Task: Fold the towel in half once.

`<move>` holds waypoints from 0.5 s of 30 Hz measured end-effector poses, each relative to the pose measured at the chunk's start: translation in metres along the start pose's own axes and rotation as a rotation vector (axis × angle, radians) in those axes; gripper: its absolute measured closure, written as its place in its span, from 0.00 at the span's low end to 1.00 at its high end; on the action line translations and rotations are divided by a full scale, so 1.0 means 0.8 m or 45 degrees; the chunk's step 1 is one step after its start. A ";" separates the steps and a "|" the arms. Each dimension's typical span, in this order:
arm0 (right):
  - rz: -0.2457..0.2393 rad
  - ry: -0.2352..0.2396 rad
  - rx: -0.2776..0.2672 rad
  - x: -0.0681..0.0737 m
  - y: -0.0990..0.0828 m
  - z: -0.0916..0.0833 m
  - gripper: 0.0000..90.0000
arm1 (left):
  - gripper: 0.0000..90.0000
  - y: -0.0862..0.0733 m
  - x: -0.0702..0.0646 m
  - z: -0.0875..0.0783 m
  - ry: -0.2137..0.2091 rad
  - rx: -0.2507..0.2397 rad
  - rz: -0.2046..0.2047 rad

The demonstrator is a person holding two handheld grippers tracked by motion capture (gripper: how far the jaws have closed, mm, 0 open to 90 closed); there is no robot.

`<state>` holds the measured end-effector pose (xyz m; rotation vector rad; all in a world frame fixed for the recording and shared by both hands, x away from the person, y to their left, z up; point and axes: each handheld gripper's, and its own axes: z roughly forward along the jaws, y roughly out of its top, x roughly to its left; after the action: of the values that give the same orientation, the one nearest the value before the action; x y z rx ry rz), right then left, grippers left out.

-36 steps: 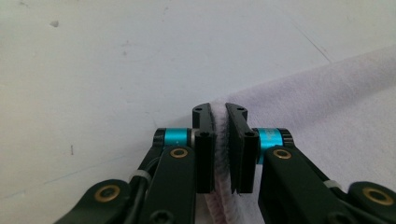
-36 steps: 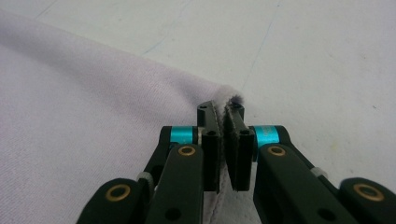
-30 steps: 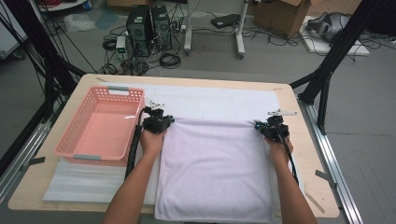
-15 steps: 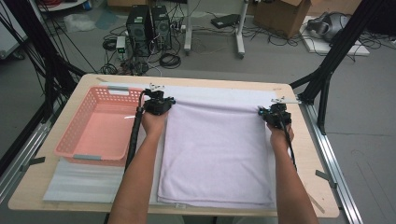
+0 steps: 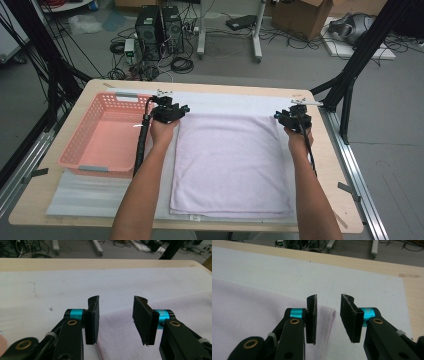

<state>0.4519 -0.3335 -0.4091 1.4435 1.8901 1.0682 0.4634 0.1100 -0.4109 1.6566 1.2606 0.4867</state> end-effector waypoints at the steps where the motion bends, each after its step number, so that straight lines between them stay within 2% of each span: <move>1: 0.011 0.011 -0.003 -0.001 -0.001 -0.005 0.74 | 0.64 -0.001 -0.001 -0.002 -0.010 0.000 -0.006; 3: 0.009 0.022 -0.004 -0.002 -0.003 -0.013 0.75 | 0.65 0.000 -0.004 -0.007 -0.035 0.019 -0.004; 6: -0.001 0.046 -0.003 -0.002 -0.006 -0.028 0.75 | 0.69 -0.002 -0.014 -0.019 -0.054 -0.027 0.026; 9: -0.010 0.098 -0.007 -0.003 -0.009 -0.045 0.83 | 0.75 -0.007 -0.021 -0.030 -0.069 -0.029 0.047; 11: -0.027 0.107 -0.007 -0.003 -0.011 -0.056 0.86 | 0.76 -0.009 -0.027 -0.036 -0.098 0.004 0.046; 13: -0.037 0.123 -0.011 -0.002 -0.014 -0.066 0.88 | 0.77 -0.014 -0.035 -0.046 -0.106 -0.047 0.062; 15: -0.042 0.141 -0.012 0.001 -0.020 -0.075 0.88 | 0.77 -0.018 -0.040 -0.052 -0.126 -0.036 0.060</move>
<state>0.3956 -0.3507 -0.3893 1.3686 1.9756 1.1613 0.4113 0.1000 -0.3972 1.6693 1.1393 0.4440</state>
